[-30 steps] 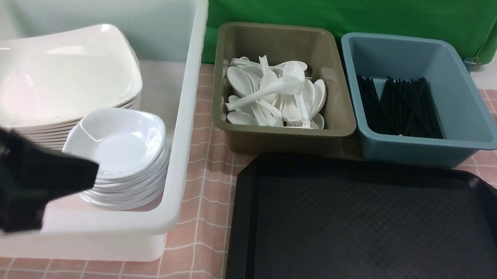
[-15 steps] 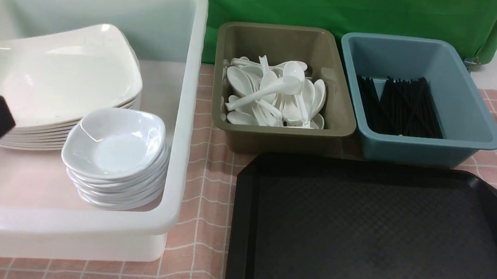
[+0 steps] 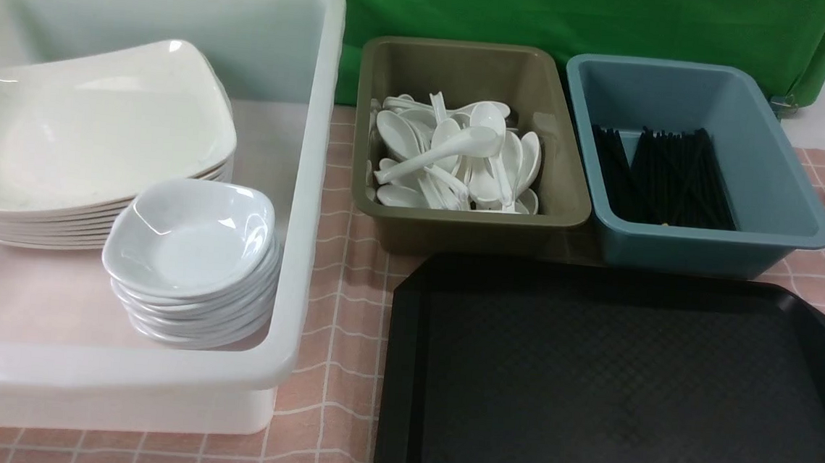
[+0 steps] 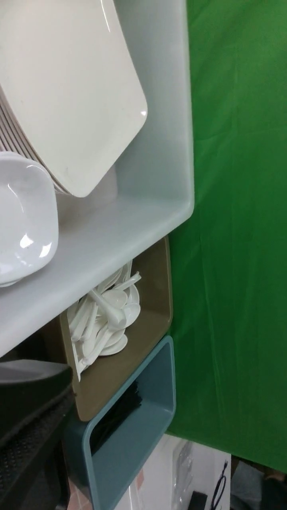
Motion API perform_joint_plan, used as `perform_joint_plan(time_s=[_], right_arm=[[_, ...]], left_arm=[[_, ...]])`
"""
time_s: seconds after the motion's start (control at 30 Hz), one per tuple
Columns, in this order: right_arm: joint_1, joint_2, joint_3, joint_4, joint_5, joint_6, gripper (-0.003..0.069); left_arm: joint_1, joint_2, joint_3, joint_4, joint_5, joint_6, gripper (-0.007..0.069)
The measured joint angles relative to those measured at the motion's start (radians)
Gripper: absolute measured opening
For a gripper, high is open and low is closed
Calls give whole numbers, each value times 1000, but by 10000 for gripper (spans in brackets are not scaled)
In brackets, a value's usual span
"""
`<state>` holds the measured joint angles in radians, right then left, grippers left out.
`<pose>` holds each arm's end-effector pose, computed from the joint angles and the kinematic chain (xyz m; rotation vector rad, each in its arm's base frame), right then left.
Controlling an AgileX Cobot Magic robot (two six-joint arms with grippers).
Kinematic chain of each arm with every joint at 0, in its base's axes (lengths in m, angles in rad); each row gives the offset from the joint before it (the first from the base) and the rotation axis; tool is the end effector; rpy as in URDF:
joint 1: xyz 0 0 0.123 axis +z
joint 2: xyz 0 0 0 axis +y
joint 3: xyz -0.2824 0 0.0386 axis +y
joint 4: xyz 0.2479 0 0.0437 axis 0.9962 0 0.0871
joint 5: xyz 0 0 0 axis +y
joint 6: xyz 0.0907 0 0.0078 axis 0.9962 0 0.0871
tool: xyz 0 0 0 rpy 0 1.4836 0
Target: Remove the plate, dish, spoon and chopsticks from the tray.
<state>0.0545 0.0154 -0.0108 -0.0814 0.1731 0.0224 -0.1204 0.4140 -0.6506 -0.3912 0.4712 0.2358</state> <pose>0.0570 0.0018 0.2002 -0.0826 1.6587 -0.0141 0.0743 -0.0249 0.3620 0.1346 1.6904 -0.3241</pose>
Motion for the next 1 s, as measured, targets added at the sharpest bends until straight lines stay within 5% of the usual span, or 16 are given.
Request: perform_joint_plan(time_s=[0.23, 0.4, 0.67, 0.8, 1.0], right_arm=[[0, 0, 0, 0, 0, 0, 240], [0, 0, 0, 0, 0, 0, 240], [0, 0, 0, 0, 0, 0, 240], [0, 0, 0, 0, 0, 0, 240], [0, 0, 0, 0, 0, 0, 240]], left_arm=[[0, -5, 152, 13, -173, -61, 3], [1, -123, 407, 240, -434, -269, 4], [83, -339, 651, 469, -452, -527, 4], [134, -402, 655, 480, -386, -518, 4], [149, -414, 656, 409, -252, -346, 4]])
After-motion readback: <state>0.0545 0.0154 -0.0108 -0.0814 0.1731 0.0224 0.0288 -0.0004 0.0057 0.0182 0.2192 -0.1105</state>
